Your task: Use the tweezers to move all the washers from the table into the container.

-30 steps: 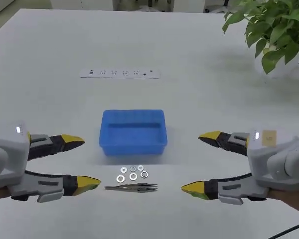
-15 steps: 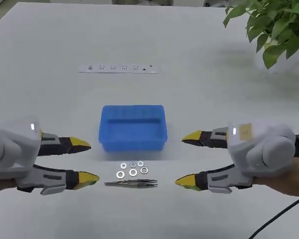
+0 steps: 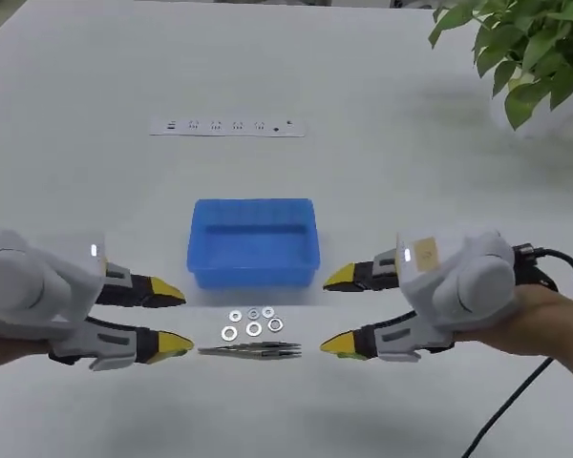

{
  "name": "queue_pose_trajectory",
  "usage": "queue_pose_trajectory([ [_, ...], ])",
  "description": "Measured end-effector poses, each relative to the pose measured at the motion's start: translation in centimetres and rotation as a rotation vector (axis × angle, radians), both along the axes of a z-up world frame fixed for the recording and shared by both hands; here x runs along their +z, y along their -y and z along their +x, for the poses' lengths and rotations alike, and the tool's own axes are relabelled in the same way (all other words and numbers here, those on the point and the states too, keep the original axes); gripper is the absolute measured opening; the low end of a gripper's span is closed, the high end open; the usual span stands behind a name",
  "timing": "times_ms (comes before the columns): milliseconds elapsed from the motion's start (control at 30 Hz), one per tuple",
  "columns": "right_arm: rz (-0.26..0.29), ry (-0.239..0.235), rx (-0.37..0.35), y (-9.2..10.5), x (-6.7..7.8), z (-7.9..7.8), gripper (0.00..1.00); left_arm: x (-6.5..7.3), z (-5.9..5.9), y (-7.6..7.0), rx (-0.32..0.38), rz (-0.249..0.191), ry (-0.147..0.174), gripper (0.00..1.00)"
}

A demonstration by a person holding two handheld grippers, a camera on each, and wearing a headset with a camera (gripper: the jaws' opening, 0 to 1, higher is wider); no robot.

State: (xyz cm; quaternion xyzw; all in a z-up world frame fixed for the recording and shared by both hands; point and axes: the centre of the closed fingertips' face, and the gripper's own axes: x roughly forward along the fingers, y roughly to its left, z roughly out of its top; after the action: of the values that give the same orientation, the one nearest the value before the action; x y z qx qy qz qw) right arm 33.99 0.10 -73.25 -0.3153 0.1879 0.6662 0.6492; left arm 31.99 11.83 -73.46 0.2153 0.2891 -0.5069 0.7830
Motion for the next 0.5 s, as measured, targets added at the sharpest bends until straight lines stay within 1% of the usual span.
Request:
queue_pose_trajectory([
  [200, -0.029, 0.009, 0.041, -0.5, -1.0, -0.1, 0.36, -0.9, -0.1, 0.2, -0.028, 0.028, -0.016, 0.29],
  [300, -0.051, 0.01, 0.077, -0.7, -1.8, -0.3, 0.34, -1.4, 0.0, 0.4, -0.042, 0.043, -0.02, 0.29],
  [400, -0.065, 0.004, 0.093, -0.9, -2.4, -0.3, 0.32, -1.8, 0.0, 0.5, -0.058, 0.057, -0.023, 0.26],
  [500, -0.072, -0.003, 0.103, -1.1, -2.7, -0.3, 0.31, -2.3, 0.0, 0.7, -0.067, 0.068, -0.039, 0.26],
])
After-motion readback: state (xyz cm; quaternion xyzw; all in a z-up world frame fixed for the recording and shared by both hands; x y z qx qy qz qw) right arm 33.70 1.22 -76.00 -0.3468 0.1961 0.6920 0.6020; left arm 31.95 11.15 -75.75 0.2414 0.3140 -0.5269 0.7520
